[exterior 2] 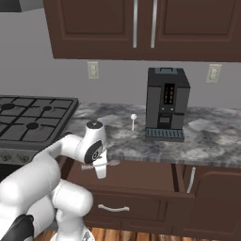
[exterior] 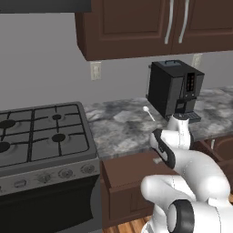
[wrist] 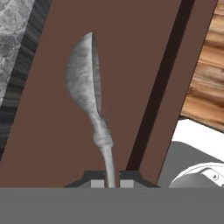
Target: Organize the utensils by type. Pick up the wooden spoons from the counter and place them in the open cabinet. Then pick up the metallic utensils from the counter and place them in the open drawer.
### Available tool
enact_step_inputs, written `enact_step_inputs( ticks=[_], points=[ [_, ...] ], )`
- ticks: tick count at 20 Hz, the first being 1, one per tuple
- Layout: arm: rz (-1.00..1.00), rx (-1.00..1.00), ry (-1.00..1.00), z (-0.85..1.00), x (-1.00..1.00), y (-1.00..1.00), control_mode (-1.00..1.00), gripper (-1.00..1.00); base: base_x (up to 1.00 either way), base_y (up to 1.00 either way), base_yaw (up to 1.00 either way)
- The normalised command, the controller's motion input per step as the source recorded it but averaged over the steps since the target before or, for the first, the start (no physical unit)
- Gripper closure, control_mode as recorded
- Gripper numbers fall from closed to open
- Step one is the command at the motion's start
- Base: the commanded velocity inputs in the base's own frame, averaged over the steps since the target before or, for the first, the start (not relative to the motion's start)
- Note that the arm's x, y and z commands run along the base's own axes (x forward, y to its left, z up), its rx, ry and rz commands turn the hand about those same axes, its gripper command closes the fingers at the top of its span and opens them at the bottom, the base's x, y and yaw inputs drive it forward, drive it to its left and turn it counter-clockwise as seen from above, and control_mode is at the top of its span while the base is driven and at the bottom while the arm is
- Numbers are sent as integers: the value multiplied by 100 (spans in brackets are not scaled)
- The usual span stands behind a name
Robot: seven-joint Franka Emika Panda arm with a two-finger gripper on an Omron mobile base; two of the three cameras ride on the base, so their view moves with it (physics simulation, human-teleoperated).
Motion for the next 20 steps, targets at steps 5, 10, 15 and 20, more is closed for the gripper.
enact_step_inputs(
  ticks=[5, 10, 15, 20],
  points=[
    [-7, 0, 0, -21, -26, 8, -100, 100, 0, 0, 0],
    [-7, 0, 0, -45, -14, 12, -100, 100, 0, 0, 0],
    [-5, 0, 0, -39, 0, 1, -100, 100, 0, 0, 0],
    [-5, 0, 0, -63, -14, 8, -100, 100, 0, 0, 0]
  ],
)
